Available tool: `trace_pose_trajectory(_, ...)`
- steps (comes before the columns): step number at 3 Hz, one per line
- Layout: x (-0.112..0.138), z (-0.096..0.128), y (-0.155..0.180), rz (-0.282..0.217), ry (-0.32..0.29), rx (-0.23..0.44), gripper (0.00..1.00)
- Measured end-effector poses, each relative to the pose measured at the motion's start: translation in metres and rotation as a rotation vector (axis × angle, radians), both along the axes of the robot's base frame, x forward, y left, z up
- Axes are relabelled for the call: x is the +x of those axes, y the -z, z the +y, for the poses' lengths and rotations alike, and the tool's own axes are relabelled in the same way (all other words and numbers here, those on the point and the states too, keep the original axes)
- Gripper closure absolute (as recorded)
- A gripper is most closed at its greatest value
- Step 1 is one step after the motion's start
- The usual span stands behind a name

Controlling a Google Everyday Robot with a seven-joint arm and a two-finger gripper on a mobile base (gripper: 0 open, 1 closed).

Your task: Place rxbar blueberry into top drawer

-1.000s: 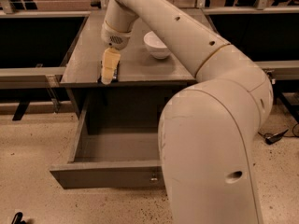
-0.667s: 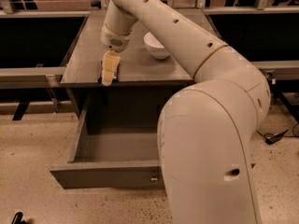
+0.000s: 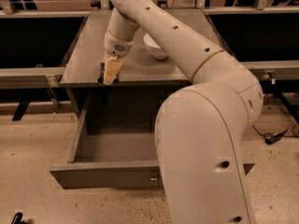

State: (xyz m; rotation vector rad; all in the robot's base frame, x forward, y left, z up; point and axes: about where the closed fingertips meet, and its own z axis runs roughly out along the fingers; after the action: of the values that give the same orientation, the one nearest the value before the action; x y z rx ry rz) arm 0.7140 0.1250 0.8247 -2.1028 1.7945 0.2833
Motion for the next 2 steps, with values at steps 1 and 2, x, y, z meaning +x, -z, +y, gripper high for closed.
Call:
trace_pose_trajectory(1, 0.0005, 0.0000, -0.0008, 0.003, -0.005, 0.003, 0.56)
trace_pose_trajectory(2, -0.0005, 0.0018, -0.0045, -0.003, -0.025, 0.035, 0.79)
